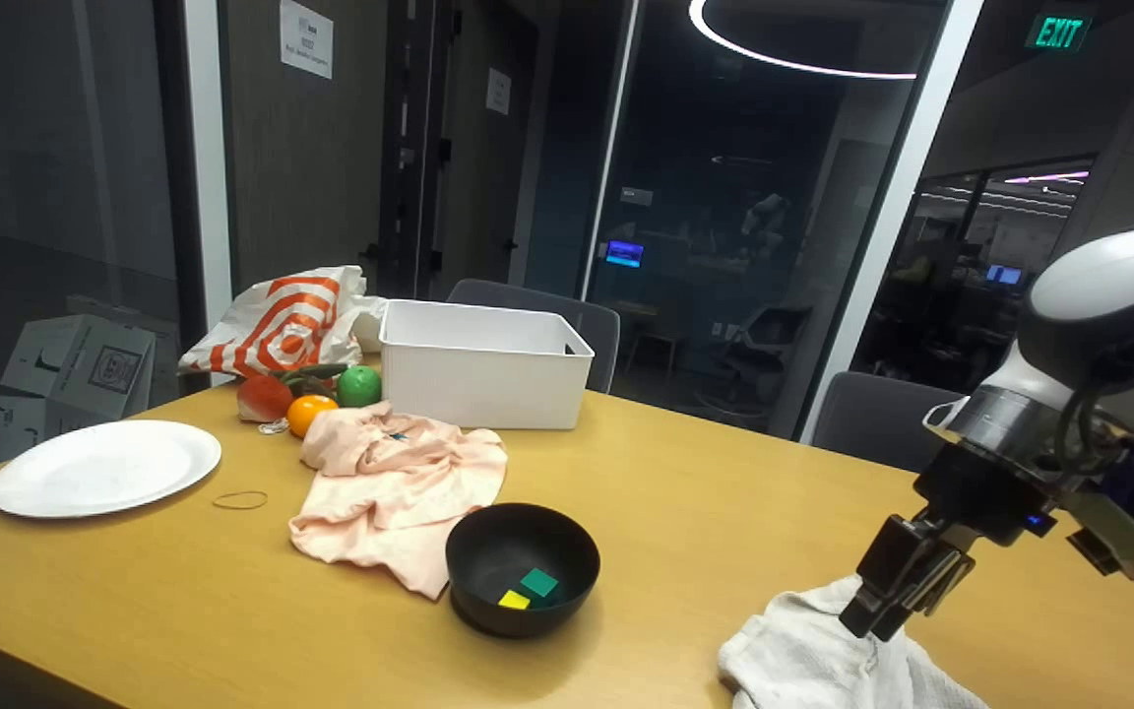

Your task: Unfold the towel on the right.

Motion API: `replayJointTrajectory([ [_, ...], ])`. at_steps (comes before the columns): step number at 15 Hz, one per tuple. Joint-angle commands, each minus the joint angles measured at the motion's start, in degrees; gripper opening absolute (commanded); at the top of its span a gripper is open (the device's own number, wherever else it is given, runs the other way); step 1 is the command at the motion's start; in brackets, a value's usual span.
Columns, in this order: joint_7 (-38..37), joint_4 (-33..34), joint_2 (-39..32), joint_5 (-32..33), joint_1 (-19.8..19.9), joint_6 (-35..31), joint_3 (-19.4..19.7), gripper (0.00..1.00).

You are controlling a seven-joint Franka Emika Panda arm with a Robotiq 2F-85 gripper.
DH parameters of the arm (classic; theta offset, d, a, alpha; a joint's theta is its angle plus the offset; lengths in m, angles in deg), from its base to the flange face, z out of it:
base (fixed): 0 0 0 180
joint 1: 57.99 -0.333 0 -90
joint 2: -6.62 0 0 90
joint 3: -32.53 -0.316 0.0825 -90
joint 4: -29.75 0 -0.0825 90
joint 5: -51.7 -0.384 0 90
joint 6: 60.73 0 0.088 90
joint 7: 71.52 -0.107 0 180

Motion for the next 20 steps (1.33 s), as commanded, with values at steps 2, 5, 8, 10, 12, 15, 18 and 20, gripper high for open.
replayJointTrajectory([
  [2,-6.2,0.4,-0.4,6.0,3.1,4.4,-1.0,0.94],
  [5,-10.7,-1.5,1.0,11.3,3.5,6.6,-2.6,1.0],
  [8,-16.5,-3.5,2.8,19.1,2.5,5.9,-6.2,1.0],
  [10,-22.4,-4.2,3.8,25.7,2.3,5.7,-9.1,1.0],
  [12,-26.3,-4.2,4.0,29.8,2.3,6.6,-10.9,1.0],
  [15,-30.7,-4.3,5.4,36.4,2.7,6.1,-12.7,1.0],
  [18,-29.5,-3.9,3.5,35.2,2.1,5.7,-11.8,1.0],
  [20,-29.4,-3.6,2.8,34.4,2.1,4.8,-11.5,1.0],
])
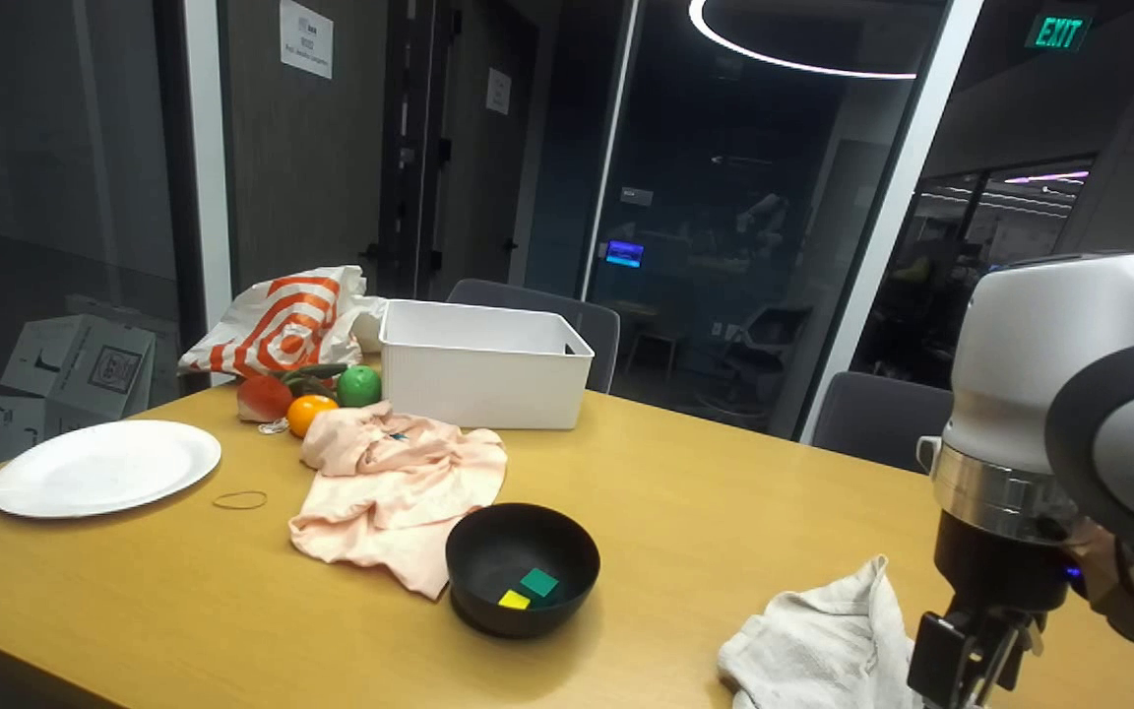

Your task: Unfold the towel on the right.

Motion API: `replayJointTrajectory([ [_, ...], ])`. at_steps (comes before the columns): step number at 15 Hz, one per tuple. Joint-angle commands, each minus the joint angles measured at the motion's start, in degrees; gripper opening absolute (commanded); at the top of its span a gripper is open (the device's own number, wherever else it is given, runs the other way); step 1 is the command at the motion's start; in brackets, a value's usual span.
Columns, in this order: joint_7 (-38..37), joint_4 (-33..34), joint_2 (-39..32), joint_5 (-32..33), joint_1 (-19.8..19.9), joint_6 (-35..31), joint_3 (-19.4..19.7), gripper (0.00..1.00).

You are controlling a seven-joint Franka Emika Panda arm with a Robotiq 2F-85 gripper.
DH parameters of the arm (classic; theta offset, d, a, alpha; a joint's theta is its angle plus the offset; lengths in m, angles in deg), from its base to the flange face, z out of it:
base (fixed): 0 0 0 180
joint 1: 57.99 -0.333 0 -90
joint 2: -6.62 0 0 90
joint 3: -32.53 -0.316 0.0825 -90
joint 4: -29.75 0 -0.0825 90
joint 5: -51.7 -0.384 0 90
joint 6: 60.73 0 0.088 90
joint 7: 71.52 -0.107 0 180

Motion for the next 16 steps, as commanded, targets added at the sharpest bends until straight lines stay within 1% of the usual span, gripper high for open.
replayJointTrajectory([
  [1,1.1,0.6,-2.0,-2.0,-0.5,-0.7,1.0,1.0],
  [3,1.9,0.3,-3.2,-4.5,-0.6,-2.1,1.5,1.0],
  [8,1.2,0.0,-6.7,-7.2,-0.7,-4.7,1.2,1.0],
  [16,0.6,0.0,-11.9,-7.3,-1.5,-6.6,0.1,1.0],
])
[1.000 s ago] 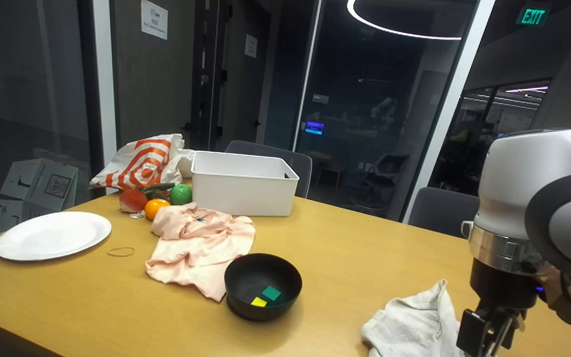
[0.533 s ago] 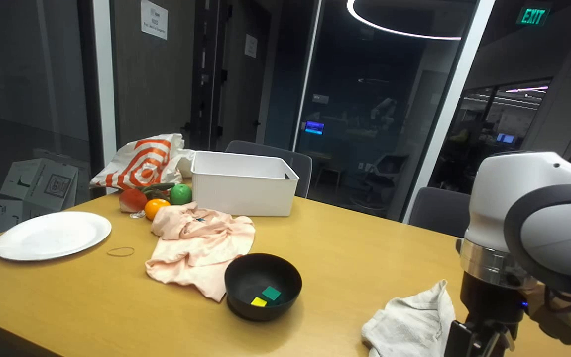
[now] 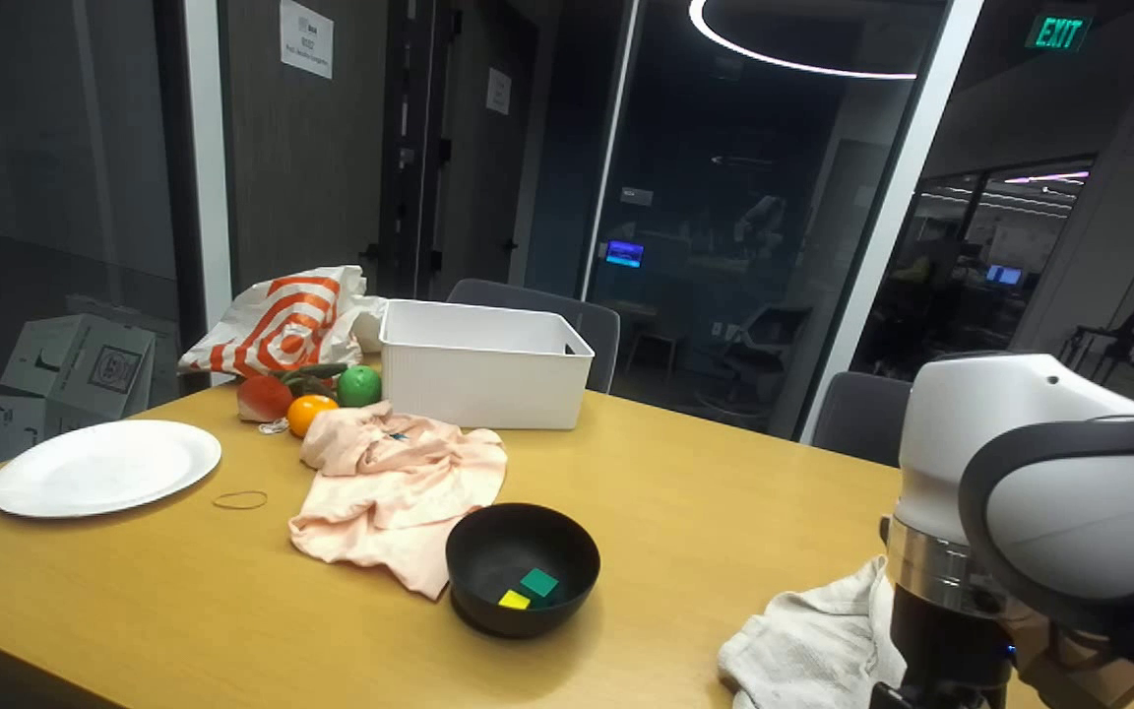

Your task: Unfold the towel on the right.

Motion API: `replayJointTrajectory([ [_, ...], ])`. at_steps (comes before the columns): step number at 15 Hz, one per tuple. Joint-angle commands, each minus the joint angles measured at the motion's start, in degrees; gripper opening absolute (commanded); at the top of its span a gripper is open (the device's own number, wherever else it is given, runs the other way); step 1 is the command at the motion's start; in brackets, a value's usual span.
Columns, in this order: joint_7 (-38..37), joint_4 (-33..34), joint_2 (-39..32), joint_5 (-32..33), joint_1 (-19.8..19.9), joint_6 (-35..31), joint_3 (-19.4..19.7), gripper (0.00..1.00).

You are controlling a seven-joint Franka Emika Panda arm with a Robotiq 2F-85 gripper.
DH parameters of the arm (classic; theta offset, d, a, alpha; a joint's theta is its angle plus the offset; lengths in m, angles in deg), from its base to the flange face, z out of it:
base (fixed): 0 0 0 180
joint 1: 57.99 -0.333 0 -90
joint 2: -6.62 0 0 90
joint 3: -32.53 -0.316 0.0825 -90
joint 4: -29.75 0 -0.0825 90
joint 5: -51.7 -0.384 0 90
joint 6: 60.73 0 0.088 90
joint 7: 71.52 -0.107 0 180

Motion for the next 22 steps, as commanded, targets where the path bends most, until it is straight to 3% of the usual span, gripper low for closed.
replayJointTrajectory([
  [1,-0.2,0.2,-1.9,-0.5,-0.8,-2.0,-0.4,1.0],
  [5,-1.2,-0.2,-3.5,0.7,-1.0,-5.1,-0.6,1.0],
  [6,-1.4,-0.4,-3.5,1.1,-1.0,-6.1,-0.7,0.92],
  [7,-1.6,-0.6,-3.7,1.8,-1.1,-7.0,-0.8,0.73],
  [14,-1.9,-1.5,-3.8,3.4,-1.1,-10.5,-0.7,0.2],
  [17,-2.6,-1.8,-3.6,4.5,-1.0,-11.2,-0.6,0.13],
  [22,-9.8,-2.9,-0.3,12.0,0.0,-9.3,0.2,0.18],
])
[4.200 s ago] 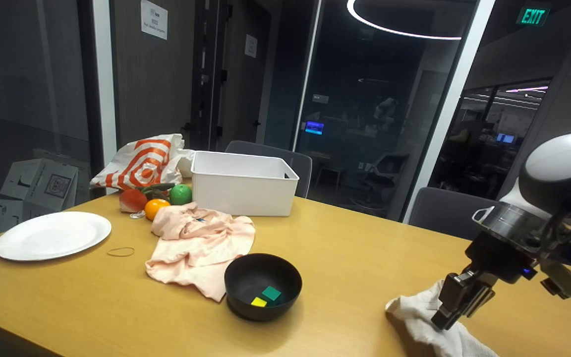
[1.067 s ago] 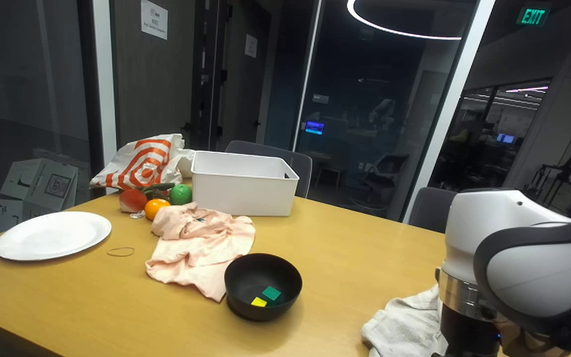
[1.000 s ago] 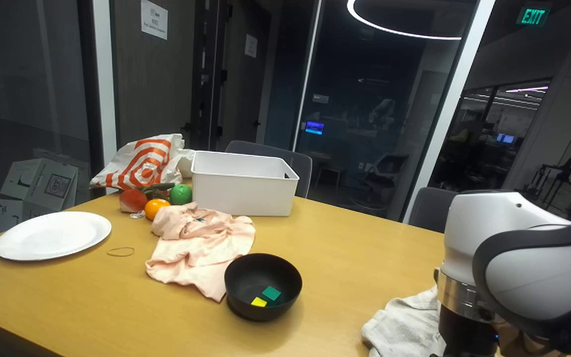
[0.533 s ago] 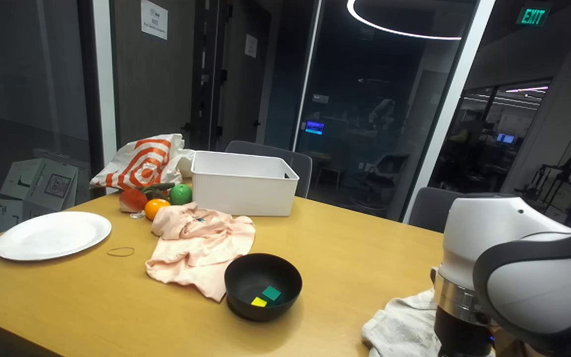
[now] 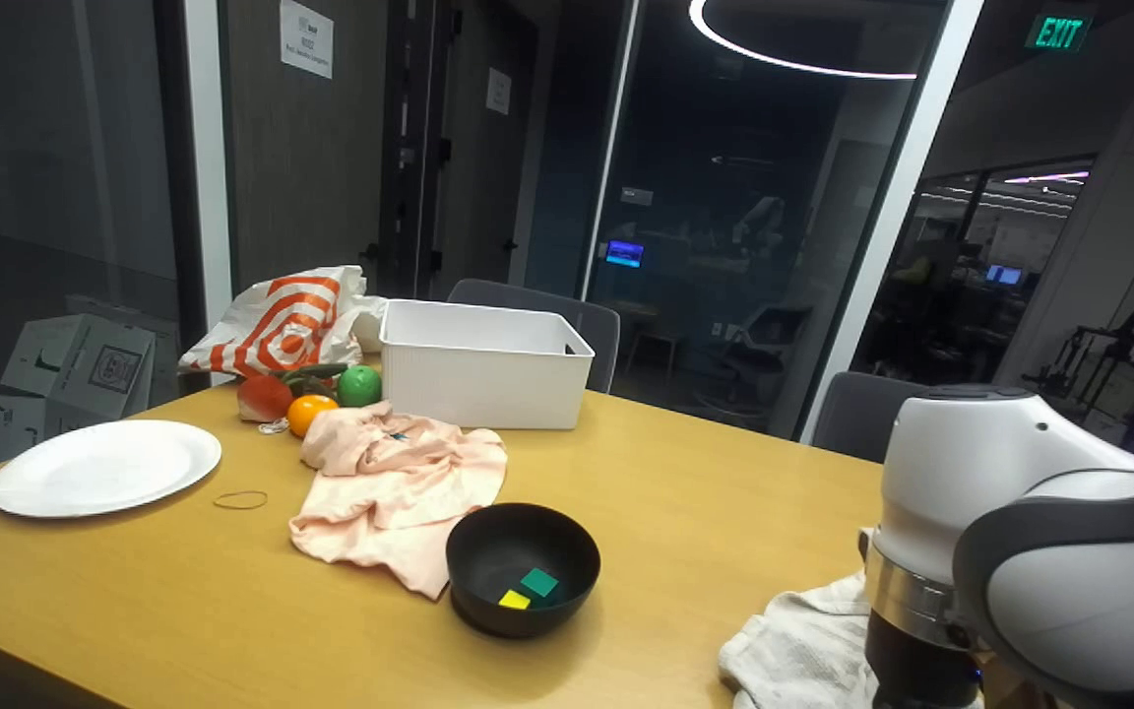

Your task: Unfold the towel on the right.

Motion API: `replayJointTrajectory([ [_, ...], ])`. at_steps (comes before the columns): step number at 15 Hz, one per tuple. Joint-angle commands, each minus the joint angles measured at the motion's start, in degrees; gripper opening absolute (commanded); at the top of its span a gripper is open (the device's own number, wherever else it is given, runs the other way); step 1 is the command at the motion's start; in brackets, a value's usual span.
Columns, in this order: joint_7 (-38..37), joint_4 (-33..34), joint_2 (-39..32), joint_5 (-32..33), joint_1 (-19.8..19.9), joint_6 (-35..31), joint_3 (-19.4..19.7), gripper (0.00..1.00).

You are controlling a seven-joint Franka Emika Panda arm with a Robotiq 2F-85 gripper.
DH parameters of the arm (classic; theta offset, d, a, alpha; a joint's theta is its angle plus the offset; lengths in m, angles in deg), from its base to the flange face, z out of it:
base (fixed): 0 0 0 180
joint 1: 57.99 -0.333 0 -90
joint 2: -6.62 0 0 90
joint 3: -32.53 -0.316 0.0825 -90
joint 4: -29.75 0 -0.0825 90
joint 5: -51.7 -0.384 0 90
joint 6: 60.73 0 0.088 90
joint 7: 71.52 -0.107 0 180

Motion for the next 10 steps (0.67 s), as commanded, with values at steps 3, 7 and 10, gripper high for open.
replayJointTrajectory([
  [3,-13.6,-2.5,6.6,13.2,2.7,2.9,1.5,0.19],
  [7,-21.8,-3.3,9.4,20.1,6.3,7.4,2.4,0.17],
  [10,-29.1,-3.3,10.3,25.7,9.5,10.5,2.8,0.18],
])
